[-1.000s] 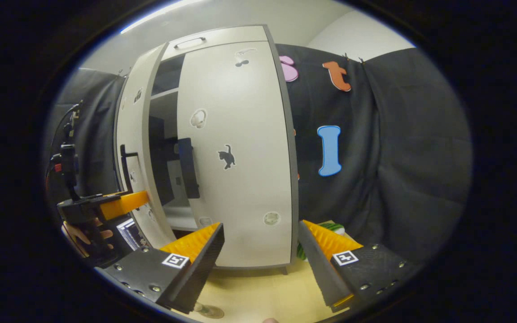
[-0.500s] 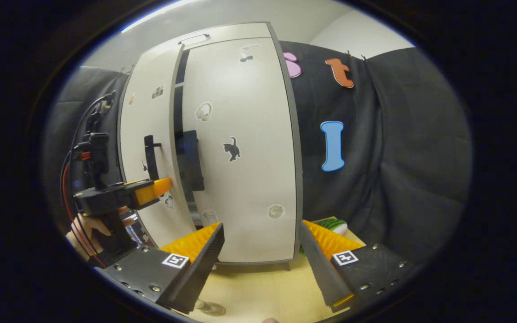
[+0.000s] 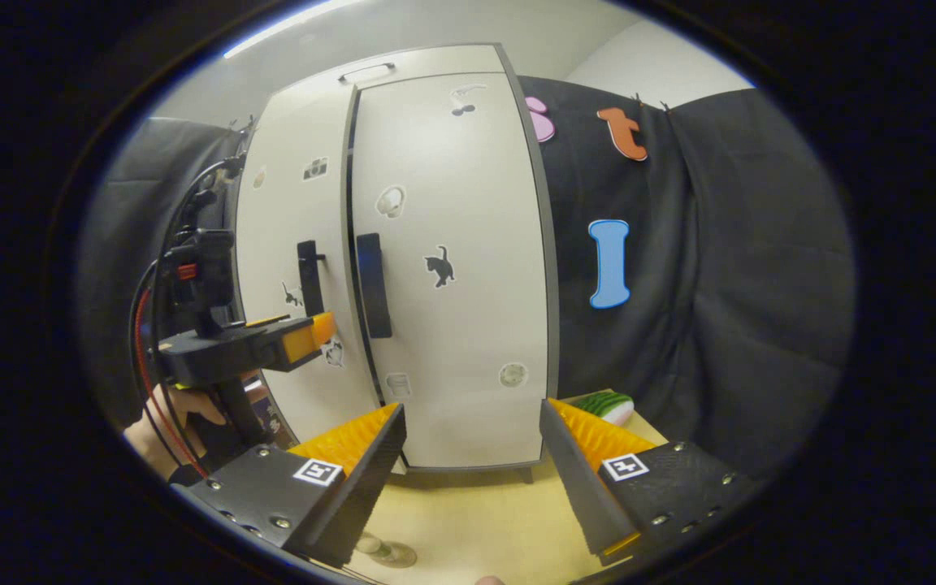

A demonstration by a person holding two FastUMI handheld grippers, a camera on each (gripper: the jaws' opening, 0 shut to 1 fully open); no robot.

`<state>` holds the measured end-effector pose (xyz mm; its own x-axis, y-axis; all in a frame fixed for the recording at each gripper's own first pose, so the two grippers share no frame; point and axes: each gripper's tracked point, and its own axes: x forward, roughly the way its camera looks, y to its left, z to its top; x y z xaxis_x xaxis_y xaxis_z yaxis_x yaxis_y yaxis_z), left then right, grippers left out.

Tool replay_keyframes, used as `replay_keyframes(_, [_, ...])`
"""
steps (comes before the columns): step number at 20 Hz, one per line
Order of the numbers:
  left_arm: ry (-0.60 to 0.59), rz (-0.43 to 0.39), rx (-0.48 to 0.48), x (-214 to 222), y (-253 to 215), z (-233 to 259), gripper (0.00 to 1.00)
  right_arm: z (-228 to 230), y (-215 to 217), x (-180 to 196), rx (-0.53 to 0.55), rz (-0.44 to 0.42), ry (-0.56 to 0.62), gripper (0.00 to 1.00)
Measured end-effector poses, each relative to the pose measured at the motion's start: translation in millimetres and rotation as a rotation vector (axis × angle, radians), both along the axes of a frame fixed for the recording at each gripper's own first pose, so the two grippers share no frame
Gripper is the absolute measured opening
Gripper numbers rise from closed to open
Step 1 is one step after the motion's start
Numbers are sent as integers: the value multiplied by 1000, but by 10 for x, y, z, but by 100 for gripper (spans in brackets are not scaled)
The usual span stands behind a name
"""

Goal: Grasp the bottle in the cabinet with the left hand and place it on the coaster, then close the right door with the right hand and the left door with the left hand.

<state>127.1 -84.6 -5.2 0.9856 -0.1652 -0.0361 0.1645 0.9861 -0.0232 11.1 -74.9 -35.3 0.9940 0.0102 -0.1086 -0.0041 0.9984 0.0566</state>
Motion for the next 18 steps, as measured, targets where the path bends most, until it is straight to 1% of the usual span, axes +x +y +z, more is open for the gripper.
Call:
replay_keyframes(1, [-2, -3, 5, -110, -1, 31, 98, 22, 11, -19, -1, 0, -4, 98])
replay_keyframes(2, [0, 2, 7, -221, 22, 48, 98, 52, 16, -40, -2, -2, -6, 100])
replay_keyframes(3, [-3, 5, 1, -345, 37, 87, 98, 82, 34, -62, 0, -1, -9, 97])
replay_keyframes(4, [3, 11, -9, -481, 60, 109, 98, 133, 53, -85, 0, 0, -17, 100])
replay_keyframes(5, [7, 19, -14, -618, 89, 130, 98, 182, 82, -99, 0, 3, -27, 100])
replay_keyframes(11, [15, 87, -32, -1415, 388, 248, 98, 349, 217, -210, -11, 8, -61, 100])
replay_keyframes(12, [3, 113, -28, -1548, 472, 282, 98, 371, 235, -236, -12, 8, -66, 100])
replay_keyframes(14, [-5, 126, -20, -1725, 542, 300, 97, 412, 269, -297, -22, 7, -77, 100])
replay_keyframes(15, [3, 122, -27, -1796, 554, 278, 95, 430, 274, -323, -30, 4, -83, 100])
replay_keyframes(18, [16, 126, -24, -1935, 607, 210, 95, 458, 331, -414, -29, 9, -89, 100])
